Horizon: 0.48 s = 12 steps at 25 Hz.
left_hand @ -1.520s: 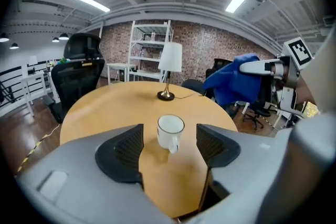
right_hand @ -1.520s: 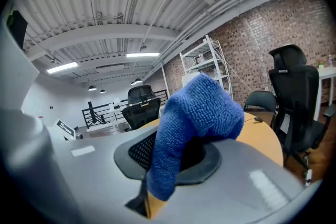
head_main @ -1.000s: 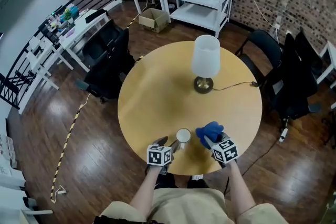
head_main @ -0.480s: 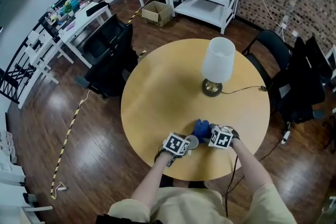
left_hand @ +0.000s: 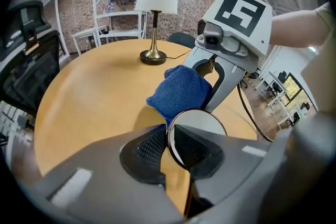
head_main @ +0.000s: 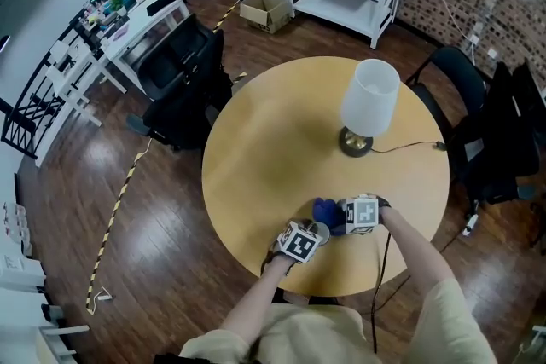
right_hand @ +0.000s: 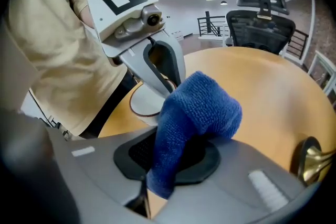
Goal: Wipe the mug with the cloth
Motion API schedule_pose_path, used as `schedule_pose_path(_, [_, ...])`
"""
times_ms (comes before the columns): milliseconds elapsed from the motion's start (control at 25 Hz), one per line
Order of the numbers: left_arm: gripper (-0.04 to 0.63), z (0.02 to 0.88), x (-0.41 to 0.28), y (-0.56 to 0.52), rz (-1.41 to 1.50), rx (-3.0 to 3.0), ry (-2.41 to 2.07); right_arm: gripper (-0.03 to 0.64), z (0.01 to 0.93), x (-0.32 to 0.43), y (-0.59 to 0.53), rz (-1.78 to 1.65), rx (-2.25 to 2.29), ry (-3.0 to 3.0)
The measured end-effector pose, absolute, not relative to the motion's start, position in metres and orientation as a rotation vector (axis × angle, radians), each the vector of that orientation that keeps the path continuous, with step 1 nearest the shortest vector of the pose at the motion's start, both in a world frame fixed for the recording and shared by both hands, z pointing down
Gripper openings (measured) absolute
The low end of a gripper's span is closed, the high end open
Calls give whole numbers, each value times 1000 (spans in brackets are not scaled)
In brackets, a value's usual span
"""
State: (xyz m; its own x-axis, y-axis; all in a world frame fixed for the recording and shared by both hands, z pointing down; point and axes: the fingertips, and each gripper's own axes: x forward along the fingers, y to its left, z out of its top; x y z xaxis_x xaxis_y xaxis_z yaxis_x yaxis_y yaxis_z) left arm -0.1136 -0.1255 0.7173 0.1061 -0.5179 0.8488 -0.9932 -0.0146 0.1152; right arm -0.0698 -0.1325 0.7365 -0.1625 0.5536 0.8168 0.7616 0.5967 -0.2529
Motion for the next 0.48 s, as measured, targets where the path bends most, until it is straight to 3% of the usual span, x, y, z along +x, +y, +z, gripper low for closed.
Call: schedule_pose_path(480, [48,725,-118,-113,670,1452,-1568,64,736,-41,-115,-346,-863,-1994])
